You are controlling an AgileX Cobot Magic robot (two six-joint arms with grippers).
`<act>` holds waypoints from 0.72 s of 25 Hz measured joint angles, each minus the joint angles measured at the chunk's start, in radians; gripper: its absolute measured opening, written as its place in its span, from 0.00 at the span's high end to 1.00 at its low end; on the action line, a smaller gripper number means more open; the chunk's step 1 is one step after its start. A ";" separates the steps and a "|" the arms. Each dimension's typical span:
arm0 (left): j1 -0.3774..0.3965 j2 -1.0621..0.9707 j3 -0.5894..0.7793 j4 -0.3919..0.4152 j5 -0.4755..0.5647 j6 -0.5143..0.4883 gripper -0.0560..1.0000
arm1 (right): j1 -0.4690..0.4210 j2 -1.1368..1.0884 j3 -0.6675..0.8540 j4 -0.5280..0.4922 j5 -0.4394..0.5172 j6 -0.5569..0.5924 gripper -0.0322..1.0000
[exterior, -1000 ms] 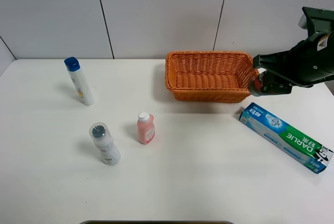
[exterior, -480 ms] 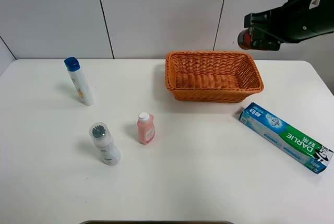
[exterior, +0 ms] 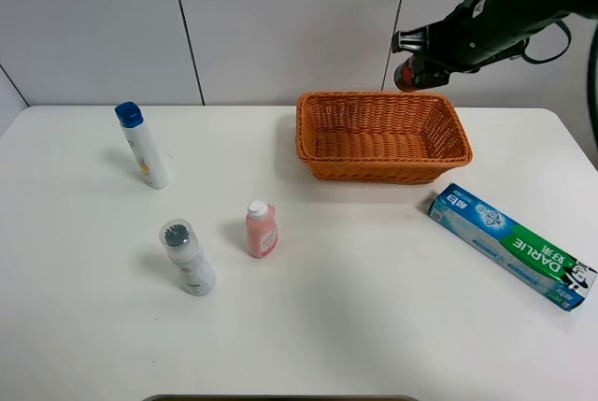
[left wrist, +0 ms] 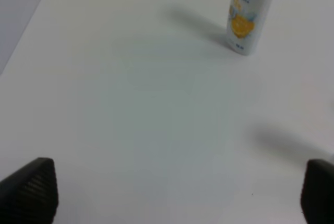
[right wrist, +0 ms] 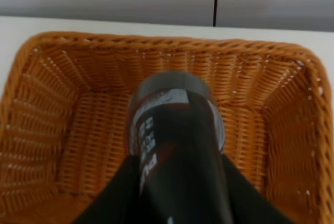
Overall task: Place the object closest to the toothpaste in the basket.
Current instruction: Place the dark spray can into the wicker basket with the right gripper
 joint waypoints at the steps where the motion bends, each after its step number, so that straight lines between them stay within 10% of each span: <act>1: 0.000 0.000 0.000 0.000 0.000 0.000 0.06 | 0.000 0.028 -0.012 0.001 0.001 0.000 0.66; 18: 0.000 0.000 0.000 0.000 0.000 0.000 0.06 | 0.000 0.326 -0.057 0.060 -0.088 -0.040 0.66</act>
